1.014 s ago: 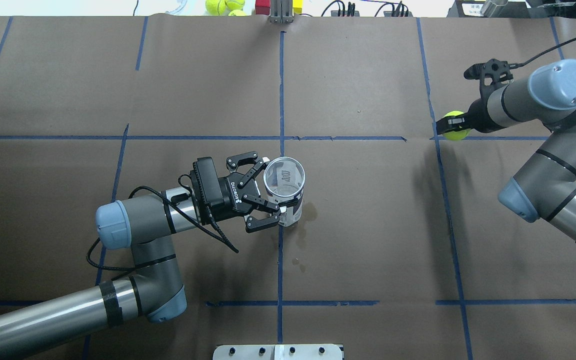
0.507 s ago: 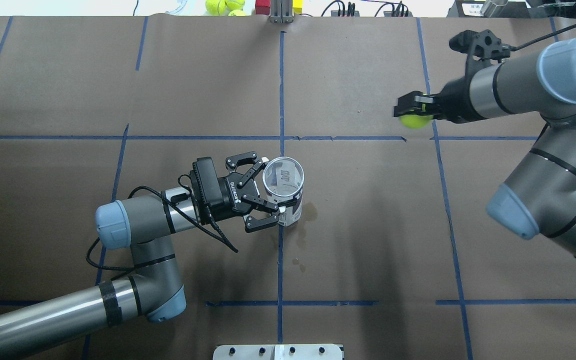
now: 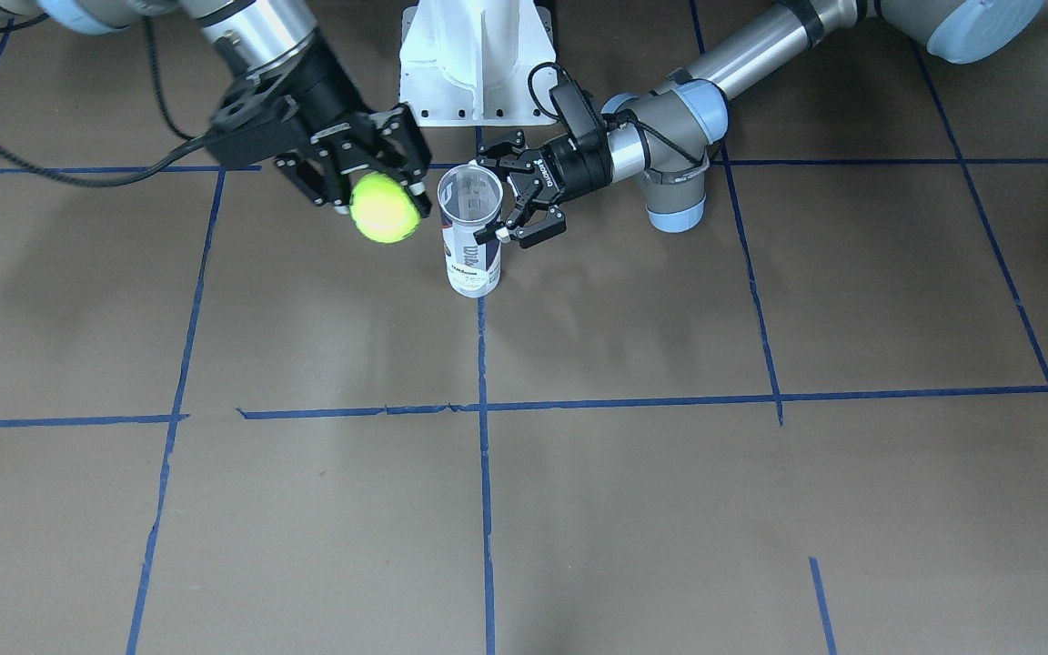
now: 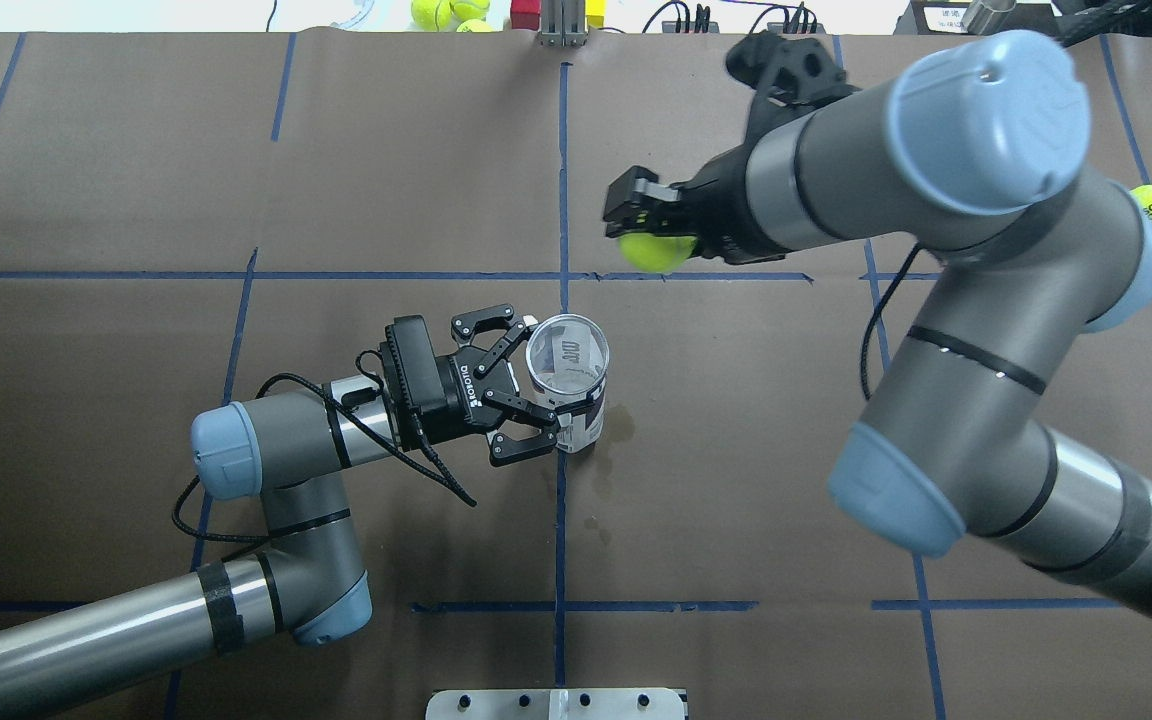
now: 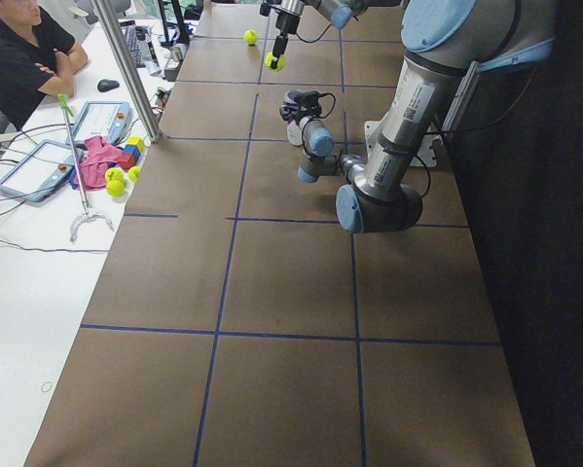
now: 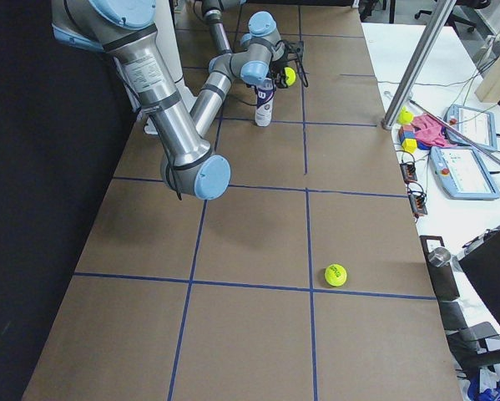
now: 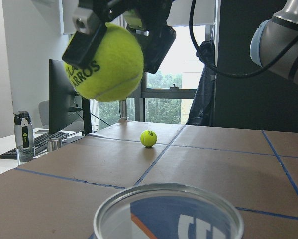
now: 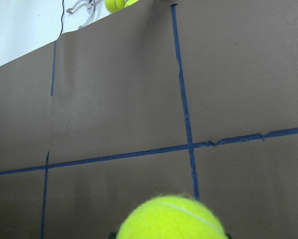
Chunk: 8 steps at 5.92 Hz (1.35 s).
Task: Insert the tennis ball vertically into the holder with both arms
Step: 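Carry the ball with the right gripper over the can's opening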
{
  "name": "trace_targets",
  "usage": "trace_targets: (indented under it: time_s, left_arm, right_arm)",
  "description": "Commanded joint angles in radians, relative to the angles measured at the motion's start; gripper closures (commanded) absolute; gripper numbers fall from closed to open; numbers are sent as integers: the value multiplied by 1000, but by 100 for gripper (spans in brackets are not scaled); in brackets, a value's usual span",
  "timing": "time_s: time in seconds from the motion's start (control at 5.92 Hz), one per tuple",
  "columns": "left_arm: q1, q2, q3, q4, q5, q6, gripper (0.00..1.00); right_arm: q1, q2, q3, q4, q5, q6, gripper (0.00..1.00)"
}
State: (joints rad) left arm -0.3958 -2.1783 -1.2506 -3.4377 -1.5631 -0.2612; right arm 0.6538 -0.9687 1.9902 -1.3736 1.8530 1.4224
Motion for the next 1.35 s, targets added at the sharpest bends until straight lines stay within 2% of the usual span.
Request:
trace_targets:
  time_s: [0.0,0.17,0.34,0.51,0.68,0.84,1.01,1.18]
  left_arm:
    - [0,0,0,0,0,-1,14]
    - [0,2,0,0,0,0,14]
    - [0,0,0,-2,0,-1,14]
    - [0,0,0,-2,0,0,13]
    - [0,0,0,-2,0,0,13]
    - [0,0,0,-2,0,-1,13]
    - [2,2,0,-2,0,0,13]
    - [3,2,0,-2,0,0,13]
  right_arm:
    - [-86,25,-5,-24,-70,10,93]
    - [-129,21,-10,-27,-115,9,92]
    - [-138,19,-10,-31,-117,9,90]
    - [-149,13,-8,-31,-115,9,78]
    - [-154,16,-7,-33,-117,10,76]
    - [-166,19,-11,-33,-117,32,41]
    - [-169,27,-11,-31,-124,115,1]
    - [-171,27,-11,-31,-145,133,0]
